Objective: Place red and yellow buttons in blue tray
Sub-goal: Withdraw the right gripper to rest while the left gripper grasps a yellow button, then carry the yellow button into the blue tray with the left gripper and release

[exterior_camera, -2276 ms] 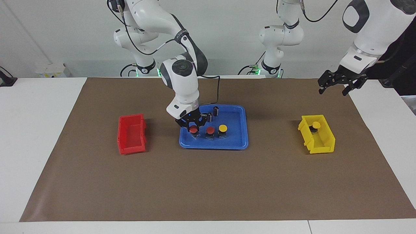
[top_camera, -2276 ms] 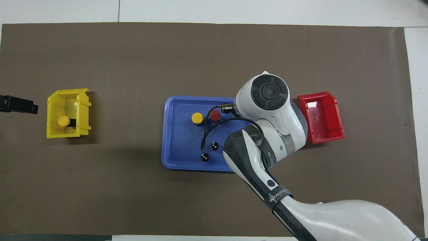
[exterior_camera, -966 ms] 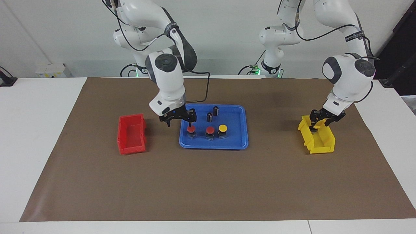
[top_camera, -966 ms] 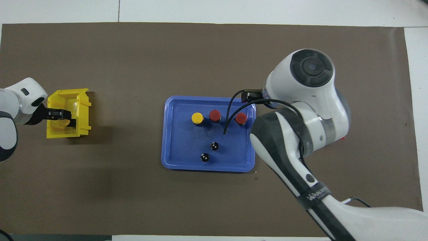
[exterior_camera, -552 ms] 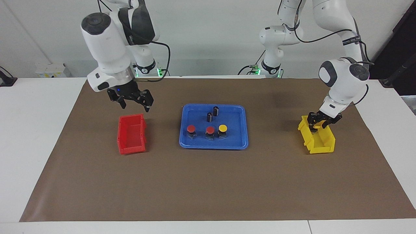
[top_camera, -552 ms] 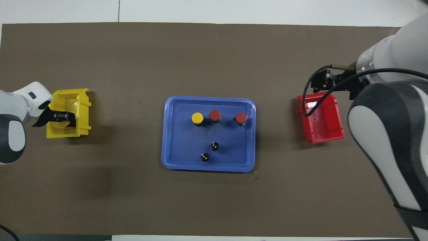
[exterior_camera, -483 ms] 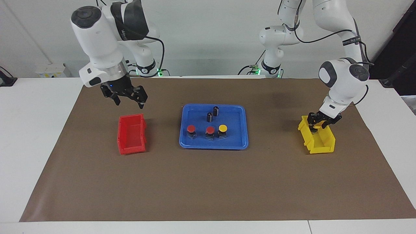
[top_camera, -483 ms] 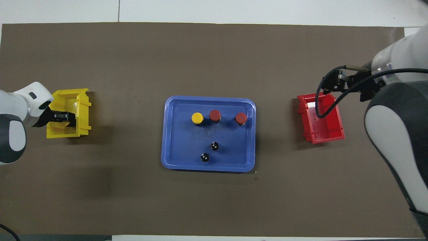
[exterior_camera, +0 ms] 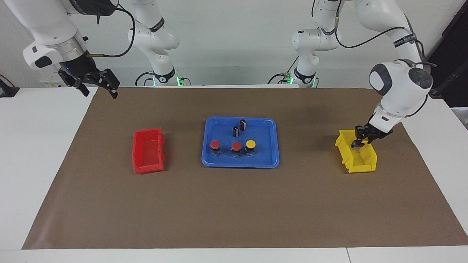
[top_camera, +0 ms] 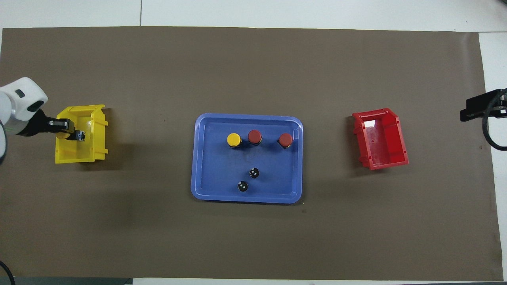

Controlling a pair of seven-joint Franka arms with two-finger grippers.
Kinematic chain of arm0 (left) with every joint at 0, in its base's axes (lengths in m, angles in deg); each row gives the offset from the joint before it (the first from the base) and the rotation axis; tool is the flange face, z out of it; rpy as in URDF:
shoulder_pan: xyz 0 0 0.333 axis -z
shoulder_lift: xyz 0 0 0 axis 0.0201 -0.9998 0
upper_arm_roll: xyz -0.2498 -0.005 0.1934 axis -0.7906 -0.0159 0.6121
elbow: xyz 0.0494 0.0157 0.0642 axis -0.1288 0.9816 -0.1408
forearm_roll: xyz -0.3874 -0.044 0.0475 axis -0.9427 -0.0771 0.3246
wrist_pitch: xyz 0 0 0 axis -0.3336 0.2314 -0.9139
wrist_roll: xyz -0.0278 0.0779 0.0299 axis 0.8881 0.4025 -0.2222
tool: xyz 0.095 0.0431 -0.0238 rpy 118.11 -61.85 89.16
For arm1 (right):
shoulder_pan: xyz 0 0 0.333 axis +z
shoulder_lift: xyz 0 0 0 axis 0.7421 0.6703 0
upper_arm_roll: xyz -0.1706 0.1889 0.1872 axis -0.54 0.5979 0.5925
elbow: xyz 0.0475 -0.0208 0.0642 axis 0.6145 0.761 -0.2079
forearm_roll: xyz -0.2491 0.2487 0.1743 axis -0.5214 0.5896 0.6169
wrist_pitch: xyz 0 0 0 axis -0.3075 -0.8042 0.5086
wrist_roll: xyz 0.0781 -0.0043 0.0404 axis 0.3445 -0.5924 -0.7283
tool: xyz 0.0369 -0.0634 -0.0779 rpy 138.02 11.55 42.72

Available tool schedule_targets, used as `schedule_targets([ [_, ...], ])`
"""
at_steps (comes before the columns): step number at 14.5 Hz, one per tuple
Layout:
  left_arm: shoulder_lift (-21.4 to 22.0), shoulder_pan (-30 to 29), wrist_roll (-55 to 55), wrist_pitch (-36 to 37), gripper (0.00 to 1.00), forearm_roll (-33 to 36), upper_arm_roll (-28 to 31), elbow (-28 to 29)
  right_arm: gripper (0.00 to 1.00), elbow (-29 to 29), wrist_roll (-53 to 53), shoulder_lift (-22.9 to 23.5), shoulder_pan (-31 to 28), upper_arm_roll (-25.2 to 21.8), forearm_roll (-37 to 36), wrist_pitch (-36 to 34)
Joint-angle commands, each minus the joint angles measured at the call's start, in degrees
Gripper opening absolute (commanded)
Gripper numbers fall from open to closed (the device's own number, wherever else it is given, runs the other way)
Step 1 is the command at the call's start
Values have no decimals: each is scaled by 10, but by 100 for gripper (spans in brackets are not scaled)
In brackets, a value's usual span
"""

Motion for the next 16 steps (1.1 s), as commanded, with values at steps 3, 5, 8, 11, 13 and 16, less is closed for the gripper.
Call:
schedule_targets([
  [3, -53, 105, -166, 95, 1, 3, 0, -148, 100, 38, -32, -11, -3, -22, -1, 19],
  [5, -52, 171, -266, 85, 1, 2, -2, -143, 100, 38, -32, -12, -4, -21, 3, 16],
  [8, -49, 268, -422, -14, 1, 1, -2, -76, 100, 38, -32, -13, -2, -21, 5, 12],
  [11, -54, 294, -409, -32, 1, 1, -5, -64, 100, 39, -32, -13, 2, -21, 5, 17],
  [13, -55, 310, -367, -45, 1, -2, -8, -42, 100, 39, -32, -13, 2, -20, 5, 16],
  [16, -63, 333, -365, -86, 1, -4, -9, -16, 100, 39, -33, -13, 2, -20, 4, 17],
])
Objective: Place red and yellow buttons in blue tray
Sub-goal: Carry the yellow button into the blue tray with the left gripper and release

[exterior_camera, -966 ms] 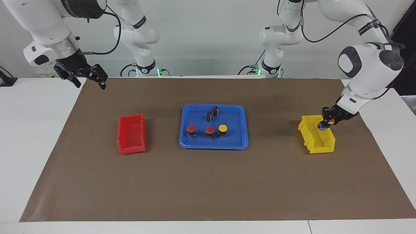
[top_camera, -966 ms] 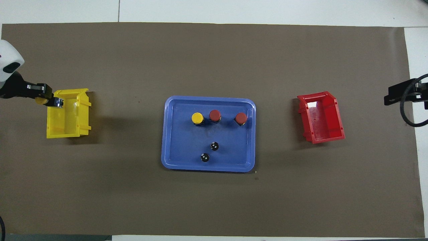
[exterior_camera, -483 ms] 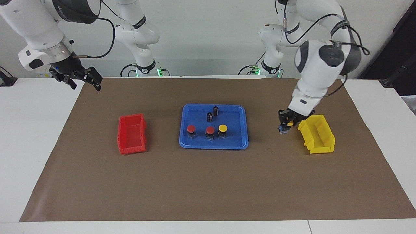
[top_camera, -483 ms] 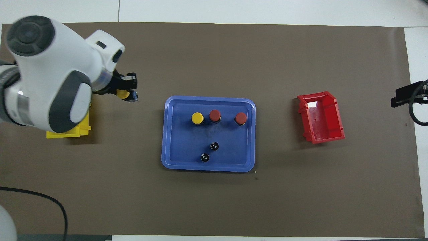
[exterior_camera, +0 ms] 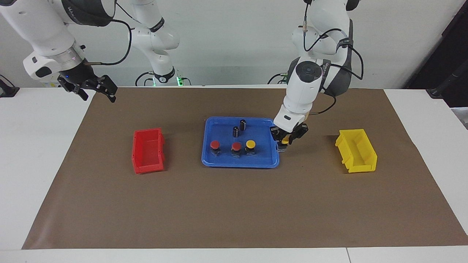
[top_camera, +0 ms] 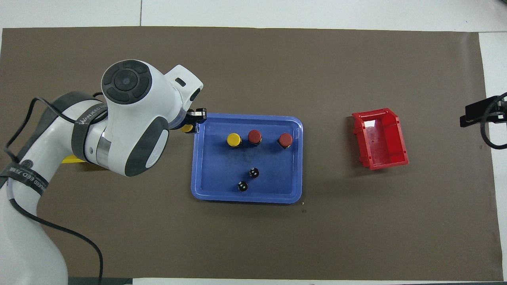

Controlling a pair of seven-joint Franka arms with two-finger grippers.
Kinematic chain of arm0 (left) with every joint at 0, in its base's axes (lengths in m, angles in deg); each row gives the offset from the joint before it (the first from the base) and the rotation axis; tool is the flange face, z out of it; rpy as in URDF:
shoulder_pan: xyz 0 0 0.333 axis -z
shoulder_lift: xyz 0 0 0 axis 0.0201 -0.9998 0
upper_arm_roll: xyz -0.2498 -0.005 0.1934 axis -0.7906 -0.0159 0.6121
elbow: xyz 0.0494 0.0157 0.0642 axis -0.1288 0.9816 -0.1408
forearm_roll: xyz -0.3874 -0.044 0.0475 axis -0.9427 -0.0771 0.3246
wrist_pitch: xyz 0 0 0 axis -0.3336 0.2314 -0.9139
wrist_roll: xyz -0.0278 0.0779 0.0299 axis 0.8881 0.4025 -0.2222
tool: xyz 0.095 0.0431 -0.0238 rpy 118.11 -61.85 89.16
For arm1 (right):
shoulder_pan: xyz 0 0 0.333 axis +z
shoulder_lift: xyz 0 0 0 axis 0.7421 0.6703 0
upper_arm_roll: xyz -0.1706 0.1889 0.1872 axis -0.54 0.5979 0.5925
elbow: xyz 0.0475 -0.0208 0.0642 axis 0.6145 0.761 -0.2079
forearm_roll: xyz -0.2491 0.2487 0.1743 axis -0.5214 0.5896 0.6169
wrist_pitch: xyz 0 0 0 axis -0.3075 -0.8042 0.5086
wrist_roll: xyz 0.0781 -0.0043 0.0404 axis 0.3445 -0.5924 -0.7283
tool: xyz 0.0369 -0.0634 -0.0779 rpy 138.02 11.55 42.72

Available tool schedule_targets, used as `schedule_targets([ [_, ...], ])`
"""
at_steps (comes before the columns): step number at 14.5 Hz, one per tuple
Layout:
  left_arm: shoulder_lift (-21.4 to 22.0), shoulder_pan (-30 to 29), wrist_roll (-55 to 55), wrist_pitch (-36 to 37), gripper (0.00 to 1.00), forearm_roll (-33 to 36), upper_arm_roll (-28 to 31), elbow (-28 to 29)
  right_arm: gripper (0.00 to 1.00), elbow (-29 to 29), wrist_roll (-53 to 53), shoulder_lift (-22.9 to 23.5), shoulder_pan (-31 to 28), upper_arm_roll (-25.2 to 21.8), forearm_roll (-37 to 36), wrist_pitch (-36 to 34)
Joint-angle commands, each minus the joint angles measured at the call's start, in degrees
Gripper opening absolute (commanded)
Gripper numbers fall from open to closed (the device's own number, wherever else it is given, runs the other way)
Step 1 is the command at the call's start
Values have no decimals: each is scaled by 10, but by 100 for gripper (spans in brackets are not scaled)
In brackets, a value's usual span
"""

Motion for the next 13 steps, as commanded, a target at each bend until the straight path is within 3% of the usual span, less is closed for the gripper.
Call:
schedule_targets([
  [1, 3, 29, 11, -34, 1, -7, 5, 25, 100, 18, -12, -14, -1, 1, 4, 10],
  [6, 4, 36, 11, -76, 1, -16, 5, 57, 100, 18, -12, -14, -1, 1, 4, 8],
  [13, -41, 46, 2, -127, 3, -16, 5, 64, 100, 17, -11, -13, -2, 1, 4, 7],
])
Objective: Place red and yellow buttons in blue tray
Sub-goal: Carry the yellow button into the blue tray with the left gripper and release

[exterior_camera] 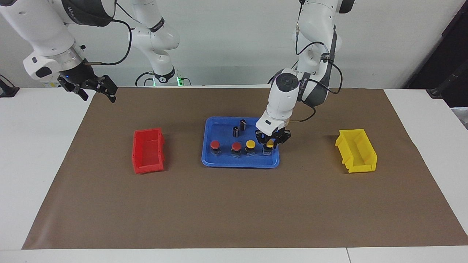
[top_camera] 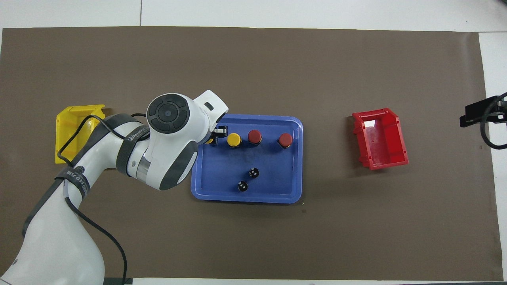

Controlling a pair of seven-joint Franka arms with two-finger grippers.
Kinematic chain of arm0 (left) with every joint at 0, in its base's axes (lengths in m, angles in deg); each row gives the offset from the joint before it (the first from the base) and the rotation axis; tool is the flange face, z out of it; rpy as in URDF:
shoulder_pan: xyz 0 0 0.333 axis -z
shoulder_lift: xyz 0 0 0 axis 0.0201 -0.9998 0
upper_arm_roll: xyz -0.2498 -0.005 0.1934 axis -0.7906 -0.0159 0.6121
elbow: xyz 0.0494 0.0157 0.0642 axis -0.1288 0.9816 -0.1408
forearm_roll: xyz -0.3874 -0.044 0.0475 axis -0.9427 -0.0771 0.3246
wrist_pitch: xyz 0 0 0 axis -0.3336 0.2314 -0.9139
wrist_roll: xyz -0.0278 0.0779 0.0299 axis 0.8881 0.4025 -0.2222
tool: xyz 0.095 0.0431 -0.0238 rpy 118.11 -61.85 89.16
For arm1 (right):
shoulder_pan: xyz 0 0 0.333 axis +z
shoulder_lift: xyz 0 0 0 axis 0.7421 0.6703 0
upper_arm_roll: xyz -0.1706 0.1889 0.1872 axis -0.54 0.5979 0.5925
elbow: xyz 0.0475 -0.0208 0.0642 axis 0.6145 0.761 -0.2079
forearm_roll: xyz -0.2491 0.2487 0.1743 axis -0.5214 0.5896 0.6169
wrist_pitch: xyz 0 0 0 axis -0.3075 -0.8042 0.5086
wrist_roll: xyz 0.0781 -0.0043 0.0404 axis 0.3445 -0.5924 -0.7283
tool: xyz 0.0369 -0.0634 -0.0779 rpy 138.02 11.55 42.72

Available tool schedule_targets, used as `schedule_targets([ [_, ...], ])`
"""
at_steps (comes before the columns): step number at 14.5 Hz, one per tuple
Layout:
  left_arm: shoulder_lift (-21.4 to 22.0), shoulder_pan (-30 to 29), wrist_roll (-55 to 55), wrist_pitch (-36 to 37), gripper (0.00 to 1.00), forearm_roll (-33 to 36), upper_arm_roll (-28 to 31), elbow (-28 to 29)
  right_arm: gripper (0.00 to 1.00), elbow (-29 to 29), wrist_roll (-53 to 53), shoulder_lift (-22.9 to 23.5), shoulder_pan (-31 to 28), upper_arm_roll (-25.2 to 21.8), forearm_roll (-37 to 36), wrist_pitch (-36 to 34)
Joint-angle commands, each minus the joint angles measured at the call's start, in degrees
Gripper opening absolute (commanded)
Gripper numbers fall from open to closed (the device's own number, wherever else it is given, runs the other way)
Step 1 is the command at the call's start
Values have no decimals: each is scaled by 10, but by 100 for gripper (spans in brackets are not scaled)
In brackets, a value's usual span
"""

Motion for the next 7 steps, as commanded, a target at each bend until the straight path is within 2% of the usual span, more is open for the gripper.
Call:
schedule_targets([
  [1, -6, 8, 9, -21, 18, -8, 8, 6, 100, 16, -11, -13, -1, 1, 3, 7],
  [2, -6, 7, 10, -20, 47, -8, 8, 4, 100, 16, -11, -13, -3, 1, 3, 7],
  [3, -6, 8, 10, -18, 83, -8, 9, 2, 100, 16, -11, -13, -4, 1, 3, 7],
  [7, 15, 2, 8, 12, 85, -8, 9, -5, 100, 16, -11, -13, -2, 1, 3, 7],
])
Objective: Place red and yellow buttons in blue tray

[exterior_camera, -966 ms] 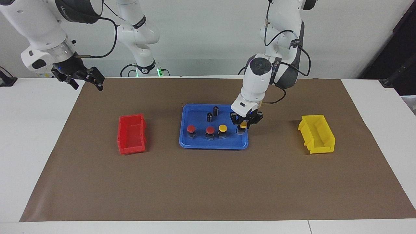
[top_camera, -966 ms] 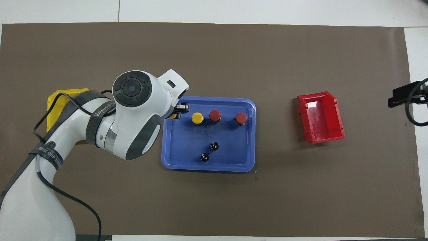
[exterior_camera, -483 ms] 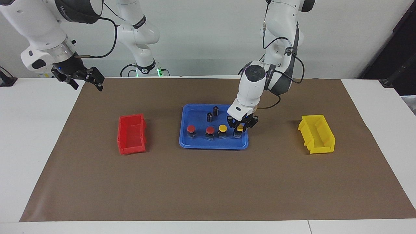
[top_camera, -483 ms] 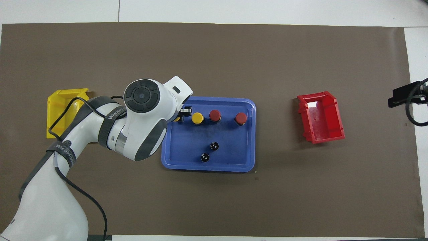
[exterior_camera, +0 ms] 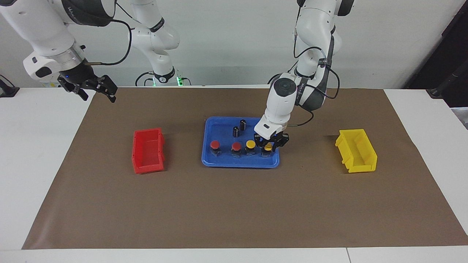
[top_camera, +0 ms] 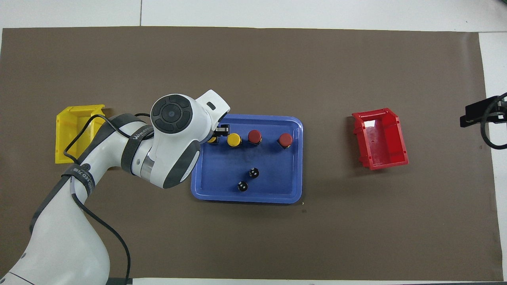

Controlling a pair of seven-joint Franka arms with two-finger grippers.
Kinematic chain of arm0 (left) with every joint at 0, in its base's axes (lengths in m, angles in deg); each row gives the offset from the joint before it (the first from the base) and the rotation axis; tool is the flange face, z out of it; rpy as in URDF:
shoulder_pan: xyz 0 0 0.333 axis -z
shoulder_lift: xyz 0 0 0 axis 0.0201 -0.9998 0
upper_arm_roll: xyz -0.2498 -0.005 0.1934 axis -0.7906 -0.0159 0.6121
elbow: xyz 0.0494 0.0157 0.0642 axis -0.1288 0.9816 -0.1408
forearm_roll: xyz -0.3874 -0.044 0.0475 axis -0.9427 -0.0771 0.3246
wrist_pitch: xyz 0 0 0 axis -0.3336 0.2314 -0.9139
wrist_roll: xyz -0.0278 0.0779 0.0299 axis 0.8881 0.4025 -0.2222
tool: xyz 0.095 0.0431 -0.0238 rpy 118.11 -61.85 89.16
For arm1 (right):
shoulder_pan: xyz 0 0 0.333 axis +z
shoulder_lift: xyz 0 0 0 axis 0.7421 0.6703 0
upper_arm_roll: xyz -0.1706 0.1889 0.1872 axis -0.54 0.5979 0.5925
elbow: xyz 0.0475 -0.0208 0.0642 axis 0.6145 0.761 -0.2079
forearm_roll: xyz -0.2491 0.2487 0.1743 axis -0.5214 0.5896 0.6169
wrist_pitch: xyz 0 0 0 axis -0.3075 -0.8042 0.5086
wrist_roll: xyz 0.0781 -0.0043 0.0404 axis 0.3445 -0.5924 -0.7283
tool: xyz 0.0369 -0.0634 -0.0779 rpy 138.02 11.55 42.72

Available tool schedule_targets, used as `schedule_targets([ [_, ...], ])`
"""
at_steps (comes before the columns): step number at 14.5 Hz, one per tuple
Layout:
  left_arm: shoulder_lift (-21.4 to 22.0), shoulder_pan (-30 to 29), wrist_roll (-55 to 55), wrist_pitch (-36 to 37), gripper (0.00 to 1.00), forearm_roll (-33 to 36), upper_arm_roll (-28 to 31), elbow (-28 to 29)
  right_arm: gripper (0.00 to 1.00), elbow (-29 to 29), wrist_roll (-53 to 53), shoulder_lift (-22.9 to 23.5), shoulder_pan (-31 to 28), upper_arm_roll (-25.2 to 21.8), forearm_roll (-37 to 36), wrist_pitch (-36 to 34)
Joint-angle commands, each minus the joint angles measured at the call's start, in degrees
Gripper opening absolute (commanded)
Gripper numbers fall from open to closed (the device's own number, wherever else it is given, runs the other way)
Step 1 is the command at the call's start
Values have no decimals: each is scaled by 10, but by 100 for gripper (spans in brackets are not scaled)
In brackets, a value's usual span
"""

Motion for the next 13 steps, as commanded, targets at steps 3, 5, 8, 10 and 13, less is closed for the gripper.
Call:
schedule_targets([
  [3, 51, -23, 11, 95, 93, -8, 14, -29, 100, 16, -12, -13, -4, 1, 4, 6],
  [5, 73, -37, 12, 160, 100, -3, 15, -50, 100, 16, -12, -13, -4, 1, 4, 6],
  [8, 100, -81, 103, 278, 100, 9, 15, -100, 100, 16, -11, -13, -3, 1, 4, 6],
  [10, 144, -130, 155, 313, 100, 10, 16, -99, 100, 16, -11, -13, -3, 1, 4, 5],
  [13, 186, -213, 224, 366, 100, 9, 17, -104, 100, 16, -11, -13, -3, 1, 4, 5],
])
